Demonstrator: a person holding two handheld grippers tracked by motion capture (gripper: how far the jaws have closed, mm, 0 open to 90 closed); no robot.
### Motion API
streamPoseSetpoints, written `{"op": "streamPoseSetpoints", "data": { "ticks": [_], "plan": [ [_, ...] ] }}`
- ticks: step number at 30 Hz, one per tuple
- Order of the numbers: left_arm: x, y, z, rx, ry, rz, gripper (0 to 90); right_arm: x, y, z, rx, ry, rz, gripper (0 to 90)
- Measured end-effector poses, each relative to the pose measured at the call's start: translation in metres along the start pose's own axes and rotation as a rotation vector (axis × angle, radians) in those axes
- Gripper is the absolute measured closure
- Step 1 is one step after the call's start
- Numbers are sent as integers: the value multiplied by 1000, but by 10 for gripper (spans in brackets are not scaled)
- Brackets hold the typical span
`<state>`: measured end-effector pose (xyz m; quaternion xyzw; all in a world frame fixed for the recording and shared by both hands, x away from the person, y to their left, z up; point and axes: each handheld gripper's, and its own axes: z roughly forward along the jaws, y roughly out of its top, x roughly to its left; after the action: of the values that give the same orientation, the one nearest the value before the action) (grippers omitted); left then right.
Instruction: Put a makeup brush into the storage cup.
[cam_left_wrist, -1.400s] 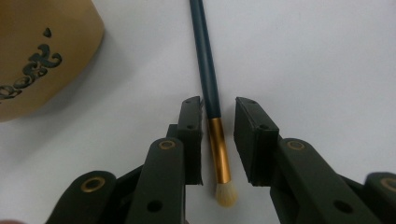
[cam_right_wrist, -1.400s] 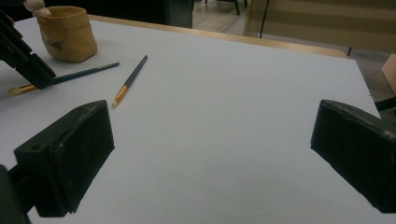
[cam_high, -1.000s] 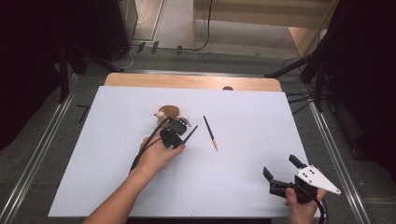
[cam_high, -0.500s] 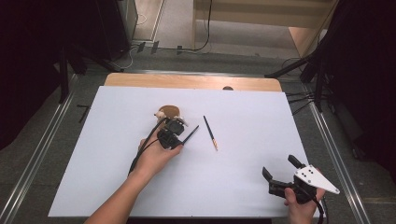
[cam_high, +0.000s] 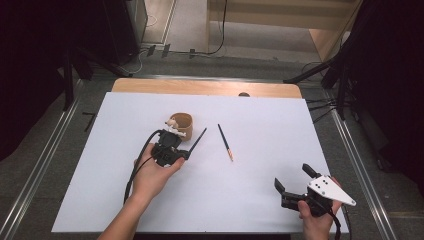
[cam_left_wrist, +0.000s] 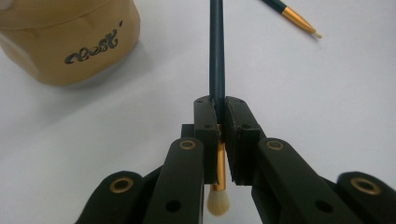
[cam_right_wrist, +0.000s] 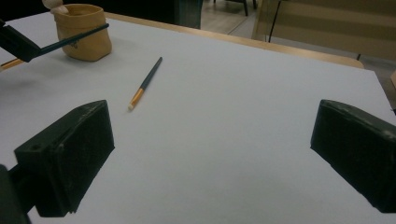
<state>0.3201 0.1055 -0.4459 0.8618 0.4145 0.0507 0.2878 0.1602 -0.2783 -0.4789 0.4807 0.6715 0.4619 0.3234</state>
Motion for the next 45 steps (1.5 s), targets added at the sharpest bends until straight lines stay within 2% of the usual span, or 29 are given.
{"op": "streamPoseSetpoints", "data": {
  "ticks": [5,6,7,8,10,12,13,14,15,17,20,21,23,24,27,31,33,34,36,37,40,43,45],
  "plan": [
    [-1,-11,-11,-74,-19,-13,852,5,8,5,-3,33,30,0],
    [-1,-11,-11,-74,-19,-13,852,5,10,6,-6,41,36,0],
    [-1,-17,-16,-114,-28,-29,852,7,13,7,-6,43,43,0],
    [-1,-17,-16,-114,-28,-29,852,9,15,8,-7,40,35,2],
    [-1,-23,-22,-165,-49,-41,852,13,21,11,-3,50,29,6],
    [-1,-25,-23,-174,-52,-41,852,19,26,14,-2,53,17,9],
    [-2,-28,-26,-202,-62,-39,851,23,30,17,-4,61,8,9],
    [-2,-28,-26,-202,-62,-39,852,23,30,17,-4,61,8,9],
    [-4,-29,-28,-218,-66,-35,852,29,36,22,0,67,-1,11],
    [-6,-33,-33,-263,-85,-34,852,34,41,27,-9,84,4,11],
    [-6,-34,-37,-295,-94,-32,852,40,48,32,-18,100,1,12],
    [-7,-35,-40,-320,-122,-33,852,47,57,37,-29,118,-2,13],
    [-8,-36,-41,-323,-134,-30,852,49,59,39,-33,125,-2,14],
    [-9,-36,-42,-335,-137,-28,852,56,68,44,-43,144,-11,17],
    [-10,-38,-43,-370,-156,-33,852,66,77,52,-46,166,-12,37],
    [-16,-39,-42,-407,-168,-21,852,80,85,63,-47,180,-21,49],
    [-18,-40,-42,-412,-167,-12,852,85,88,68,-48,195,-10,60],
    [-20,-42,-41,-427,-179,-8,852,85,88,68,-48,195,-10,60],
    [-22,-44,-40,-448,-206,-1,852,91,91,72,-50,225,21,94],
    [-25,-45,-38,-460,-216,2,852,95,91,74,-54,245,47,141],
    [-29,-45,-37,-474,-217,15,852,102,91,78,-17,272,91,143],
    [-37,-47,-34,-495,-219,35,852,107,91,77,-23,292,116,165],
    [-41,-49,-32,-497,-217,48,852,109,92,74,-30,307,153,185]
  ]
}}
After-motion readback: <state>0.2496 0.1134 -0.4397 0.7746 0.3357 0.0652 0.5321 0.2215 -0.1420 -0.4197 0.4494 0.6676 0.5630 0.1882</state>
